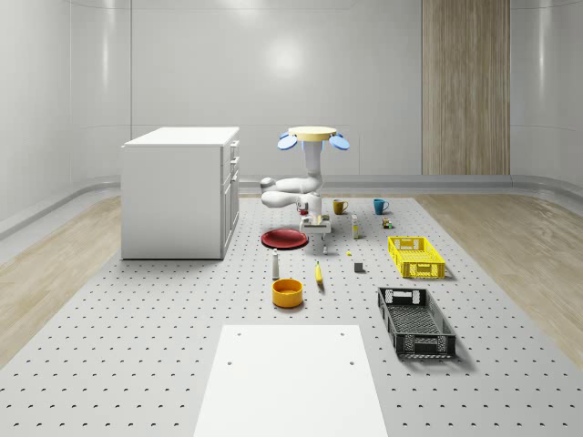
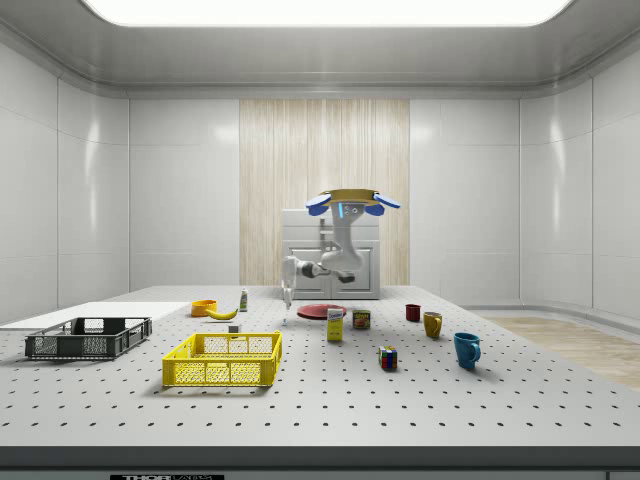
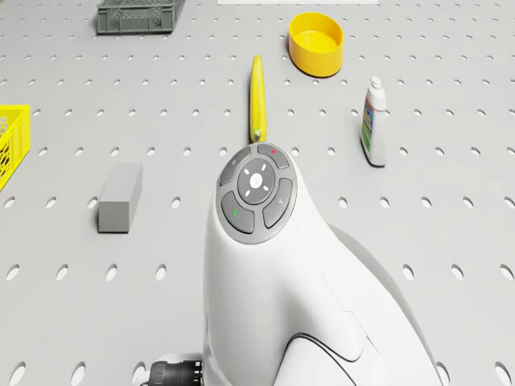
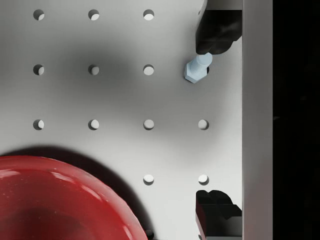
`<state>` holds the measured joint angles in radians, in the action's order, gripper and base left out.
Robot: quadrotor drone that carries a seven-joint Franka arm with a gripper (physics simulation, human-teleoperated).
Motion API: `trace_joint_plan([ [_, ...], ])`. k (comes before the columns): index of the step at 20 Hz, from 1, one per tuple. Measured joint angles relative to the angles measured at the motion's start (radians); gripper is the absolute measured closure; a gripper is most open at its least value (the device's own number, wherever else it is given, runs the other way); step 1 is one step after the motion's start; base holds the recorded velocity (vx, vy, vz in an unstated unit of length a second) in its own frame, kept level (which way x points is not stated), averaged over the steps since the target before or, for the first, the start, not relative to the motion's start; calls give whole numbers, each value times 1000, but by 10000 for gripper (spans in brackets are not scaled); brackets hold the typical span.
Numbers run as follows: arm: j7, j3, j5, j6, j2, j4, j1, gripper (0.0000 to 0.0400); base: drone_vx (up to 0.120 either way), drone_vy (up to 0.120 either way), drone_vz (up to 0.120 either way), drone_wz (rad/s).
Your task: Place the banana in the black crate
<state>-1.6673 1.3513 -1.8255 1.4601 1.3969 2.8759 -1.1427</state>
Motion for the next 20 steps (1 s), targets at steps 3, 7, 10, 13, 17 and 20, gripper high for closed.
trace_joint_plan([
  [3,-2,2,3,8,8,0,-2,0,120,0,0,0],
  [7,-4,3,8,17,18,-1,-4,0,120,0,0,0],
  [10,-5,5,11,24,26,-1,-6,0,120,0,-107,0],
  [13,-7,6,14,31,33,-2,-8,0,120,0,-53,0],
  [17,-9,8,18,39,42,-2,-10,0,120,0,-70,0],
  [20,-10,9,21,45,49,-2,-11,0,120,0,0,0],
])
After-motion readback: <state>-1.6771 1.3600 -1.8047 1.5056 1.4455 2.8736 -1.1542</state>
